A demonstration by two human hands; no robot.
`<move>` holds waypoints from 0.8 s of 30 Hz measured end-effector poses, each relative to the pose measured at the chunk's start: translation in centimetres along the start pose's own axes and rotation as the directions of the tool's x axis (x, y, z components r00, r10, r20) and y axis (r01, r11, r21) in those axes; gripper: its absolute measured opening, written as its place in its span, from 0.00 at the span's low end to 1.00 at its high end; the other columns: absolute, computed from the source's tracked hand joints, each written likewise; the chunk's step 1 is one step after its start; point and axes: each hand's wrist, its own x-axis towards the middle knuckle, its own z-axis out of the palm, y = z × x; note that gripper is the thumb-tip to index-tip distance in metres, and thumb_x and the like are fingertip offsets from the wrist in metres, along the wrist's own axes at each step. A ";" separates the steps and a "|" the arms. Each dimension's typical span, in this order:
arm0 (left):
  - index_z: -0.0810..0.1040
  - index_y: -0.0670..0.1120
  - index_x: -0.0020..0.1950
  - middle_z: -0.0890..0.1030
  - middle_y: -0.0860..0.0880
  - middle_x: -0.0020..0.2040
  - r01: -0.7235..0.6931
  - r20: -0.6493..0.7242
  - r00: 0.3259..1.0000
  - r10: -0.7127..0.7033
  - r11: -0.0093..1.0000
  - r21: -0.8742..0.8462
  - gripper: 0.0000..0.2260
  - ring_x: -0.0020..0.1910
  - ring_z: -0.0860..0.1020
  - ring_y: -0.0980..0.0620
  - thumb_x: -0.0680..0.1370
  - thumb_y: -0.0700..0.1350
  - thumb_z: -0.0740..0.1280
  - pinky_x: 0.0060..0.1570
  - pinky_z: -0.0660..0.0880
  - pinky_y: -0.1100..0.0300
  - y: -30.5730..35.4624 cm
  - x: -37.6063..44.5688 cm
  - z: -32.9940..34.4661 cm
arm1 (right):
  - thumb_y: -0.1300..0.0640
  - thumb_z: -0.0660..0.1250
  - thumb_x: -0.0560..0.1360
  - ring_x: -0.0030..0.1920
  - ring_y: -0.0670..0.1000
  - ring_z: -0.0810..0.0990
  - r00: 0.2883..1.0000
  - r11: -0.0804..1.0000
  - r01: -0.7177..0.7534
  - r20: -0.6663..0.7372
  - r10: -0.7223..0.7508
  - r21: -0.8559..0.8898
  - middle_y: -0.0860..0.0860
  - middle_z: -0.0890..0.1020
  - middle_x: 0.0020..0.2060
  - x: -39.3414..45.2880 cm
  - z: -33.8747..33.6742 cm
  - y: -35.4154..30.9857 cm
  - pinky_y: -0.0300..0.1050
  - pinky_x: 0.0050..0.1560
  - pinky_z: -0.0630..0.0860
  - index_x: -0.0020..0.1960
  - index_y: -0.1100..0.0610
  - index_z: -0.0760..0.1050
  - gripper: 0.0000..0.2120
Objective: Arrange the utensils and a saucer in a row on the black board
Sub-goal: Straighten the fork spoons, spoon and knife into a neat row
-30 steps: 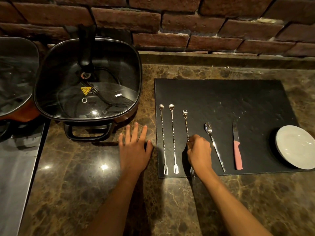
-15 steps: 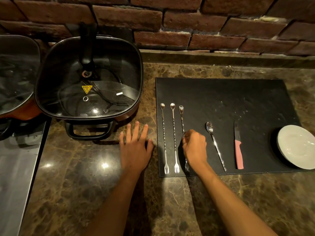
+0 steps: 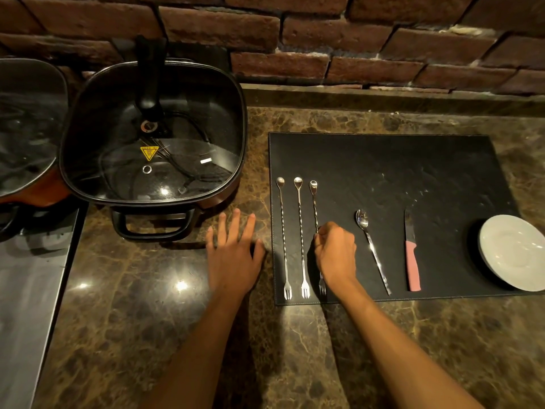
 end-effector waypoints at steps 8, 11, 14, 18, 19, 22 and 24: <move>0.61 0.56 0.81 0.63 0.46 0.81 -0.001 0.000 1.000 0.001 1.000 0.001 0.26 0.81 0.58 0.41 0.82 0.59 0.52 0.76 0.58 0.37 -0.1 0.0 0.1 | 0.64 0.63 0.75 0.42 0.62 0.79 1.000 1.000 0.008 -0.008 -0.008 0.000 0.60 0.81 0.41 0.0 0.2 0.1 0.45 0.38 0.68 0.46 0.62 0.77 0.04; 0.63 0.55 0.80 0.64 0.46 0.81 -0.009 -0.012 1.000 0.009 1.000 0.004 0.26 0.81 0.59 0.41 0.82 0.59 0.53 0.76 0.57 0.38 0.0 0.0 0.1 | 0.65 0.63 0.75 0.42 0.62 0.79 1.000 1.000 0.003 -0.011 -0.003 0.001 0.60 0.81 0.41 0.0 0.2 0.1 0.45 0.38 0.66 0.45 0.61 0.76 0.04; 0.63 0.55 0.80 0.64 0.45 0.81 -0.015 -0.018 1.000 0.015 1.000 0.007 0.26 0.80 0.59 0.41 0.82 0.59 0.54 0.76 0.56 0.39 -0.1 -0.1 0.2 | 0.65 0.63 0.75 0.43 0.62 0.79 1.000 1.000 0.008 -0.011 -0.008 -0.001 0.59 0.81 0.42 0.0 0.2 0.0 0.46 0.39 0.69 0.46 0.61 0.76 0.04; 0.62 0.55 0.81 0.63 0.45 0.81 -0.009 -0.009 1.000 0.009 1.000 0.011 0.26 0.81 0.58 0.41 0.82 0.59 0.53 0.76 0.56 0.39 -0.1 -0.1 0.1 | 0.65 0.63 0.76 0.43 0.61 0.80 1.000 1.000 0.017 -0.016 -0.017 0.001 0.59 0.81 0.42 -0.1 0.3 0.1 0.49 0.41 0.73 0.47 0.62 0.76 0.04; 0.62 0.55 0.81 0.63 0.45 0.81 -0.008 -0.010 1.000 0.009 1.000 0.011 0.26 0.81 0.58 0.41 0.82 0.59 0.53 0.76 0.56 0.39 -0.1 -0.1 0.1 | 0.65 0.63 0.76 0.43 0.60 0.80 1.000 1.000 0.017 -0.018 -0.017 0.005 0.59 0.81 0.42 -0.1 0.3 0.1 0.49 0.41 0.73 0.47 0.62 0.76 0.04; 0.62 0.55 0.81 0.63 0.46 0.81 -0.013 -0.027 1.000 0.013 1.000 0.010 0.26 0.81 0.58 0.41 0.82 0.59 0.53 0.76 0.56 0.39 -0.1 -0.1 0.3 | 0.63 0.62 0.77 0.42 0.60 0.80 0.999 1.000 0.015 -0.028 -0.015 0.023 0.59 0.81 0.42 0.0 0.4 0.3 0.46 0.40 0.71 0.47 0.61 0.76 0.05; 0.62 0.55 0.81 0.63 0.46 0.81 -0.020 -0.039 0.999 0.021 1.000 0.022 0.26 0.81 0.58 0.41 0.82 0.59 0.53 0.76 0.56 0.39 -0.3 -0.1 0.5 | 0.60 0.63 0.77 0.43 0.59 0.80 1.000 0.999 0.012 -0.023 -0.011 0.043 0.58 0.81 0.42 0.0 0.5 0.4 0.46 0.41 0.72 0.47 0.61 0.76 0.05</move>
